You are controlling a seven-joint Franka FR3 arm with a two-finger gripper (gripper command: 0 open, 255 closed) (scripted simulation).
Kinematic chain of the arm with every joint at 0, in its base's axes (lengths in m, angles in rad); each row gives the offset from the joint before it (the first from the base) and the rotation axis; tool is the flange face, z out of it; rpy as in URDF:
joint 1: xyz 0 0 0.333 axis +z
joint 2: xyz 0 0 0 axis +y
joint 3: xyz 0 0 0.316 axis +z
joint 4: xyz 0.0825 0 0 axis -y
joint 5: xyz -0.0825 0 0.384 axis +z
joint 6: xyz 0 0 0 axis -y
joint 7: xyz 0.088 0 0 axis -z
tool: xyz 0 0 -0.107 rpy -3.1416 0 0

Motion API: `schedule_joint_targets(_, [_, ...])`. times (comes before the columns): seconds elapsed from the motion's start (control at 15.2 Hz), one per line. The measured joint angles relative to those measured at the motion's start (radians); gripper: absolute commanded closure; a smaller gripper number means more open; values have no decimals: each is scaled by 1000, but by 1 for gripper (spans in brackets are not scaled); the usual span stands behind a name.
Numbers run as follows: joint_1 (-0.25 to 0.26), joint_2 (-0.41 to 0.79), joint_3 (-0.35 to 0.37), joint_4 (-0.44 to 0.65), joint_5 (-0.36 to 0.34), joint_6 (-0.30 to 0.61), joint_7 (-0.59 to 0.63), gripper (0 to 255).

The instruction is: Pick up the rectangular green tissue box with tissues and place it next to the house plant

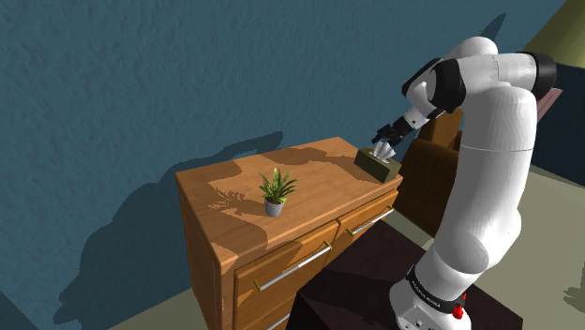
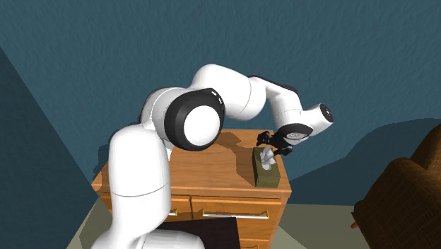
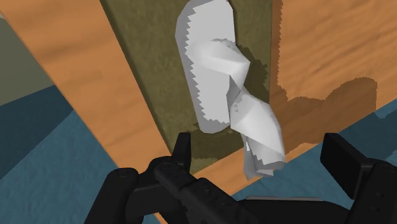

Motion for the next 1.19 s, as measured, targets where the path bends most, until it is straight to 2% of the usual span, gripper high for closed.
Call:
schedule_joint_targets(0.2, [0,1,1,-2,1,2,-1,0])
schedule_joint_targets(0.26, [0,1,1,-2,1,2,-1,255])
schedule_joint_targets(0.92, [2,-3,0,1,2,1,-1,255])
schedule_joint_targets(1.19, [10,-24,-12,11,-23,-14,25,255])
